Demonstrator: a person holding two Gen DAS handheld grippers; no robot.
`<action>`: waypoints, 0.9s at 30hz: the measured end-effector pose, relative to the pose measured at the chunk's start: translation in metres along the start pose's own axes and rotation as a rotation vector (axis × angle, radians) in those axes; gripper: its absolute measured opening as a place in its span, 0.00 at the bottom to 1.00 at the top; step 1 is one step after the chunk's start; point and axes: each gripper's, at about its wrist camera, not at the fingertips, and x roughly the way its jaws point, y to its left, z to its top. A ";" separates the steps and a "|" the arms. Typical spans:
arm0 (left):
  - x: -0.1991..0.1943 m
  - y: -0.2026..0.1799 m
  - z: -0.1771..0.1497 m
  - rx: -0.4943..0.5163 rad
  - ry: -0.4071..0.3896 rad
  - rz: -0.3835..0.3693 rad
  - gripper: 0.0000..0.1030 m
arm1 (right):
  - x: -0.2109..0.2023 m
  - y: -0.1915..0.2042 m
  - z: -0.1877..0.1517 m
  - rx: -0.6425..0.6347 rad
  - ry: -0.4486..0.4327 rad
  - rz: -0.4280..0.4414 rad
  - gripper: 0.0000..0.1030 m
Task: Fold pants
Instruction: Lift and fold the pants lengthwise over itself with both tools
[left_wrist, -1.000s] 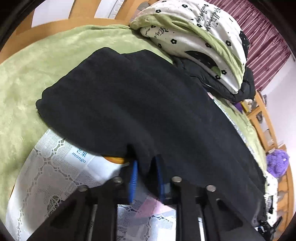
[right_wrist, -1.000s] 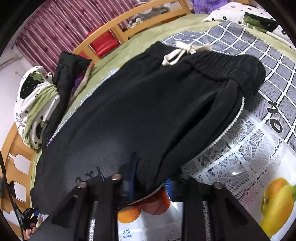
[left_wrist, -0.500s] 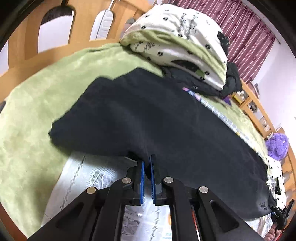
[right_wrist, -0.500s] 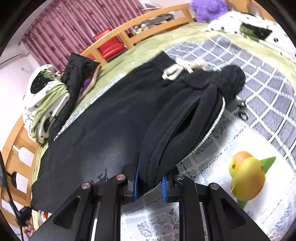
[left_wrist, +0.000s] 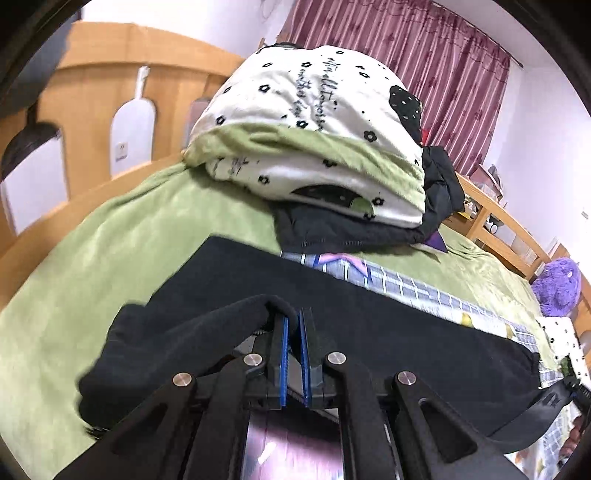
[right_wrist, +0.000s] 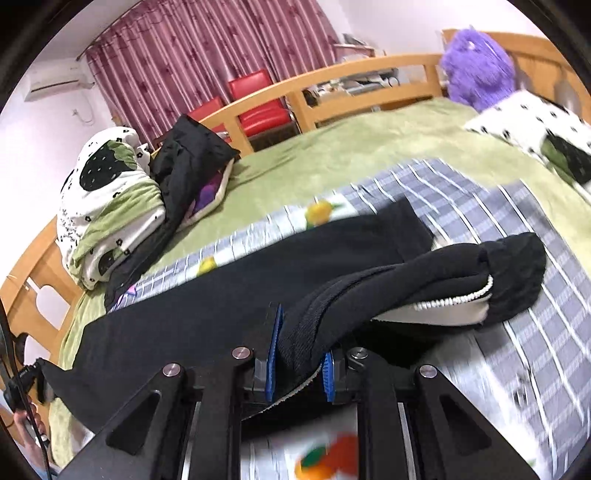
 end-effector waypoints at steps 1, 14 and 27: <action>0.011 -0.003 0.007 0.006 -0.010 0.009 0.06 | 0.007 0.002 0.007 -0.006 -0.005 -0.001 0.18; 0.148 -0.035 0.039 0.068 -0.001 0.080 0.06 | 0.154 0.018 0.071 -0.033 0.047 -0.121 0.19; 0.100 -0.015 0.006 0.099 0.097 0.168 0.68 | 0.120 0.017 0.030 -0.068 0.122 -0.153 0.51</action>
